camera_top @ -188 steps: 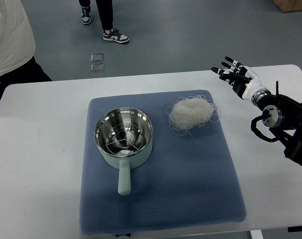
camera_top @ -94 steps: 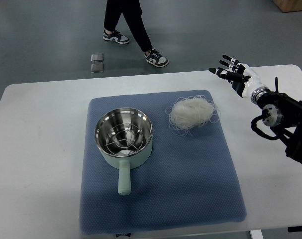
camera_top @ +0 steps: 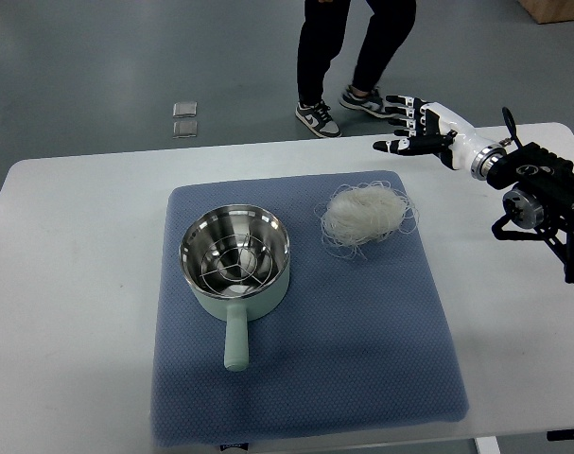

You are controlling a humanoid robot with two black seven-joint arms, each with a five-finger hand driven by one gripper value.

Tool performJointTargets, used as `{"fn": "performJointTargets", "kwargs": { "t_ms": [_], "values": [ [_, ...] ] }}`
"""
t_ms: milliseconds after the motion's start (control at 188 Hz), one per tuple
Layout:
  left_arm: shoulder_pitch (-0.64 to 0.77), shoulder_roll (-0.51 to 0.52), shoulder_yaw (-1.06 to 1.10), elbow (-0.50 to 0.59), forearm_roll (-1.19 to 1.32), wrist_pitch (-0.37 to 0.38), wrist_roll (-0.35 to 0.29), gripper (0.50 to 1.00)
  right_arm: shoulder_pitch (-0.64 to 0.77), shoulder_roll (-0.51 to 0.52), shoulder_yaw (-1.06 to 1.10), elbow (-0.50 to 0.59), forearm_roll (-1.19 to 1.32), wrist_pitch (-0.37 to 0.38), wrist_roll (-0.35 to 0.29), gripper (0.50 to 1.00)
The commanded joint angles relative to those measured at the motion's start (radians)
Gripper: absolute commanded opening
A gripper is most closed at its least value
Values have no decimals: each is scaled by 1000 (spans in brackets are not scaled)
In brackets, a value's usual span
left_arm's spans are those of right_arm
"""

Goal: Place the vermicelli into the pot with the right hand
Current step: 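Move the right hand down over the white vermicelli bundle, then close the right hand fingers around the vermicelli bundle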

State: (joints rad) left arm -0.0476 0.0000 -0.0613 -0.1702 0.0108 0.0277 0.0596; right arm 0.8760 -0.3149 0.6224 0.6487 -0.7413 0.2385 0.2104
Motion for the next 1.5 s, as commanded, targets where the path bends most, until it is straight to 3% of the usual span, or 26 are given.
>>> {"fn": "performJointTargets", "kwargs": {
  "t_ms": [0,202,425,606,717,840,1126,1493],
  "values": [
    [0,0,0,0,0,3,0,1000,47,-24,-53,5,-139,68,30,919],
    [0,0,1,0,0,3,0,1000,159,-82,-259,72,-351,102,89,919],
    [0,0,0,0,0,3,0,1000,250,-92,-444,160,-481,94,86,919],
    [0,0,0,0,0,4,0,1000,274,-72,-512,160,-564,90,78,917],
    [0,0,1,0,0,4,0,1000,287,-59,-541,157,-596,84,41,917],
    [0,0,0,0,0,4,0,1000,297,-47,-609,150,-639,31,14,917],
    [0,0,-2,0,0,4,0,1000,305,7,-681,144,-645,13,6,915],
    [0,0,-2,-2,0,6,0,1000,279,28,-698,77,-701,-10,6,860]
  ]
}}
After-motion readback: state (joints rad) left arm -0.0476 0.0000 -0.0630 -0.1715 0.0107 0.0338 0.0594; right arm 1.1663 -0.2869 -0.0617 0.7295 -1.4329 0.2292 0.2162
